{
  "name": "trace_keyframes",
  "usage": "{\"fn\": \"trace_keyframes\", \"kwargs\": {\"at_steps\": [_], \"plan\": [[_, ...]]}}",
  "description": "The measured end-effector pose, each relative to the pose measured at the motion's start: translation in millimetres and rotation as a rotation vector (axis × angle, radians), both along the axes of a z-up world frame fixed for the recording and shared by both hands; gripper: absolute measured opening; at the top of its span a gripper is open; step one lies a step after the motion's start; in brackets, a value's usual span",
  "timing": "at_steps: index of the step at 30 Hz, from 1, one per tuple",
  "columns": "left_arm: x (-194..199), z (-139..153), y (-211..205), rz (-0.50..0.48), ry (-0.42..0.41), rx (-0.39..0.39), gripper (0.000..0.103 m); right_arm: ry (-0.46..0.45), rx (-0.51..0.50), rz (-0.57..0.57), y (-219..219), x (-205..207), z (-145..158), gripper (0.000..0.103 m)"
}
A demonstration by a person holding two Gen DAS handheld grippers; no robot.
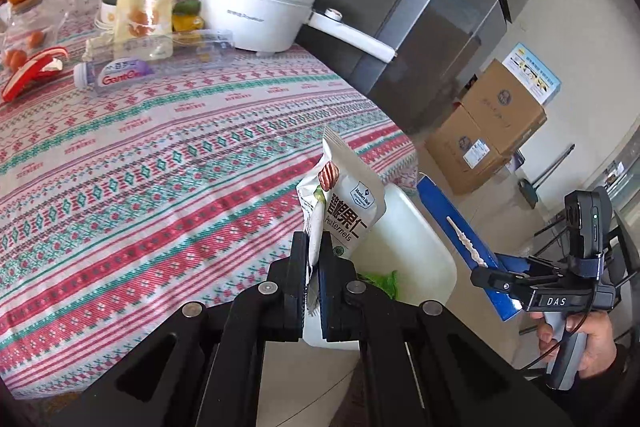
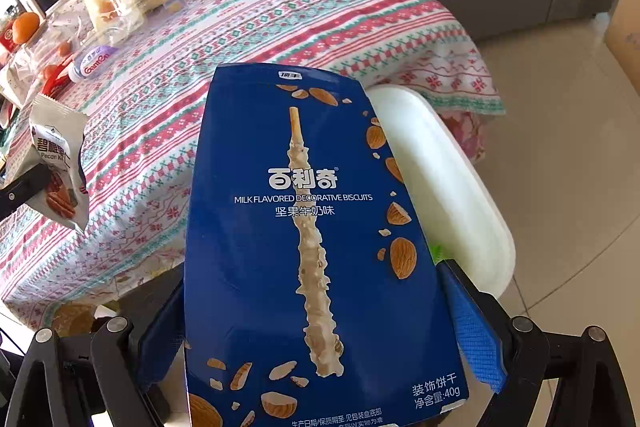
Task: Collect trash
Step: 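Carry the biscuit box over the white bin with the right tool while the left tool carries the pecan bag, then open the right tool to drop the biscuit box into the bin while the left tool drops the pecan bag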
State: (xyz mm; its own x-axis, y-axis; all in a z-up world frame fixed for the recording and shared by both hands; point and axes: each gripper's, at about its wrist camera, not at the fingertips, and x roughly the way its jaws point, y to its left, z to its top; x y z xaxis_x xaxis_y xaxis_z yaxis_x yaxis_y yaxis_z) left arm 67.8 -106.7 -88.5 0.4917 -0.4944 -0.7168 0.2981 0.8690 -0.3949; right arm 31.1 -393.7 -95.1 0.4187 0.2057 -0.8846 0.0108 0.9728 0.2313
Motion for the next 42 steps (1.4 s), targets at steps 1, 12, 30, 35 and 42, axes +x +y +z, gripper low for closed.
{"fn": "trace_keyframes", "kwargs": {"at_steps": [1, 12, 30, 35, 42], "plan": [[-1, -1, -10, -0.019, 0.002, 0.004, 0.004, 0.004, 0.000, -0.007, -4, -2, -2, 0.095], [2, -32, -87, -0.142, 0.036, 0.054, 0.005, 0.031, 0.020, -0.076, -38, -13, -12, 0.095], [18, -23, -62, -0.084, 0.033, 0.082, 0.082, 0.083, 0.006, -0.094, -34, -1, -27, 0.096], [21, -15, -37, -0.017, 0.039, 0.128, 0.091, 0.086, 0.006, -0.080, -27, 4, -27, 0.096], [20, -13, -15, 0.031, 0.030, 0.172, 0.098, 0.085, 0.024, -0.043, -12, 13, -30, 0.097]]}}
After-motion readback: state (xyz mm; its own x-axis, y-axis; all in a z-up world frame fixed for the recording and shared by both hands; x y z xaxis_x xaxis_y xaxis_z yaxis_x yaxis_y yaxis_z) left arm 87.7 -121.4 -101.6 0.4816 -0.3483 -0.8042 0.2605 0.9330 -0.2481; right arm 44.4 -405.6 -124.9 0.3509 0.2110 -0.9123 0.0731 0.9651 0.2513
